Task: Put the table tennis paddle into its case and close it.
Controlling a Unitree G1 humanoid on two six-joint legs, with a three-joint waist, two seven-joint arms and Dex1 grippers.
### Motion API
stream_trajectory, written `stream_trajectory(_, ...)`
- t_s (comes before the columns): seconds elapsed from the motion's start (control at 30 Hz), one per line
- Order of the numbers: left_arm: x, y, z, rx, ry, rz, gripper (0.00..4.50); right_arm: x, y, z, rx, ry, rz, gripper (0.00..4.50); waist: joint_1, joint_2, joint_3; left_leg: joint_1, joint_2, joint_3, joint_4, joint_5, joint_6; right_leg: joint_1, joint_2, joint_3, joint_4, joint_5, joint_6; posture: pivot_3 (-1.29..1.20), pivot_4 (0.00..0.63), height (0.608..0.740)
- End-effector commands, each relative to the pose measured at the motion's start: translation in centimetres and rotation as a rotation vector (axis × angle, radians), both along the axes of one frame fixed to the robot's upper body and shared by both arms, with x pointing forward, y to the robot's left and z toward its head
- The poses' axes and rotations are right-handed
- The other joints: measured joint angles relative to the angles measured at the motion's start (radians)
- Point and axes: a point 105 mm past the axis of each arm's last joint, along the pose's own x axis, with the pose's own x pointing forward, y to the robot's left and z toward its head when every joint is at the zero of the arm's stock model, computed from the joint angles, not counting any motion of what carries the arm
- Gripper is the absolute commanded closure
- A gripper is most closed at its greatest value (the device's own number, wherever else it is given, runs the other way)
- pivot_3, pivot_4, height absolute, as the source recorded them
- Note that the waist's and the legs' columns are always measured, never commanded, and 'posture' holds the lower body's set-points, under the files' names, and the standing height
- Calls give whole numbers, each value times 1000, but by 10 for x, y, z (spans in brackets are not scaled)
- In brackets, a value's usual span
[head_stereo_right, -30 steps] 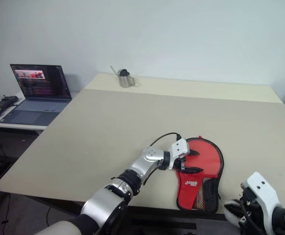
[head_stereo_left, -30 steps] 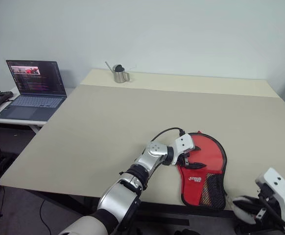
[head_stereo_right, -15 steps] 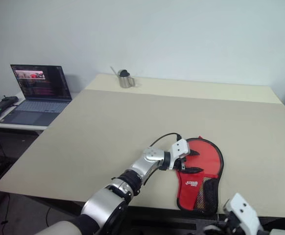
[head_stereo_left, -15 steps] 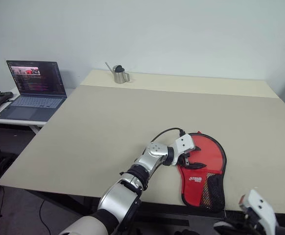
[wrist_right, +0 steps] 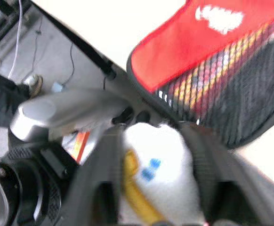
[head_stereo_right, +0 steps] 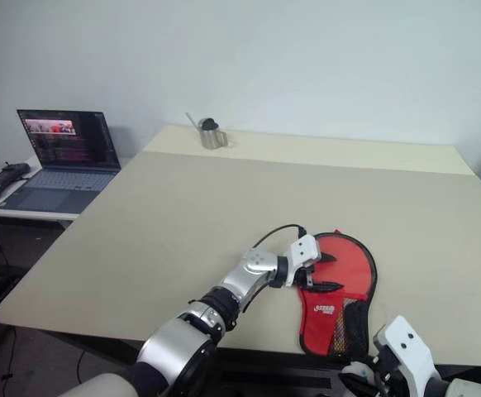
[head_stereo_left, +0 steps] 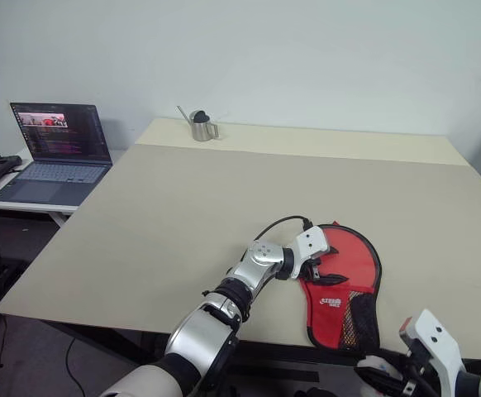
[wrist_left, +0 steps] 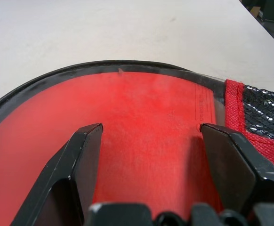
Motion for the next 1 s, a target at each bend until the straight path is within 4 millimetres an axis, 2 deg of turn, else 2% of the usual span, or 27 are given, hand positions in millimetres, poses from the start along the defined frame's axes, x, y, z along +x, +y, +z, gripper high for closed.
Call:
stream_trajectory(0.03, -12, -8, -13, 40, 26, -41, 901, -1, 13, 23, 63, -67, 97, 1041, 0, 0, 0, 0, 0, 0, 0, 0, 0, 0, 0, 0, 0, 0, 0, 0, 150, 740)
stream_trajectory(0.13, -12, -8, -13, 37, 26, -43, 901, 1, 18, 31, 85, -97, 118, 58, 0, -1, 0, 0, 0, 0, 0, 0, 1, 0, 0, 0, 0, 0, 0, 0, 150, 740)
stream_trajectory(0.23, -12, -9, -8, 14, 26, -52, 901, 18, 9, 42, 69, -194, 59, 25, 0, -1, 0, 0, 0, 0, 0, 3, 5, 1, 0, 0, 0, 0, 0, 0, 150, 740)
stream_trajectory(0.4, -12, -6, 13, -70, 30, -95, 901, 58, -29, 62, -28, -401, -110, 25, -1, -2, 1, 0, 0, 0, 1, 3, 5, 0, 0, 0, 0, 0, 0, 0, 150, 740)
stream_trajectory(0.53, -9, 2, 35, -128, 15, -118, 901, 74, -51, 68, -48, -448, -172, 25, -8, -1, 1, 0, 0, 1, -1, 3, 5, -1, 0, 1, 0, 0, 0, 0, 150, 740)
stream_trajectory(0.67, -5, 16, 58, -178, 3, -121, 901, 87, -64, 75, -59, -487, -191, 25, -23, -1, 1, 0, 1, 2, -2, 3, 6, -3, 2, 2, 2, -1, -1, 0, 150, 740)
stream_trajectory(0.73, -2, 29, 71, -199, -4, -114, 901, 94, -72, 80, -44, -503, -207, 25, -30, -1, 1, 0, 1, 2, -2, 3, 6, -2, 2, 2, 2, -1, -1, 0, 150, 740)
stream_trajectory(0.83, 7, 59, 88, -224, -17, -60, 901, 105, -86, 85, -32, -514, -219, 25, -37, -1, 1, 0, 1, 2, -1, 3, 6, -3, 2, 4, 2, -1, -1, 0, 150, 740)
stream_trajectory(1.0, 21, 113, 100, -205, -39, 80, 901, 123, -101, 89, -30, -538, -221, 25, -46, 0, 1, 1, 2, 3, -1, 3, 6, -3, 3, 5, 4, 0, -1, 0, 150, 740)
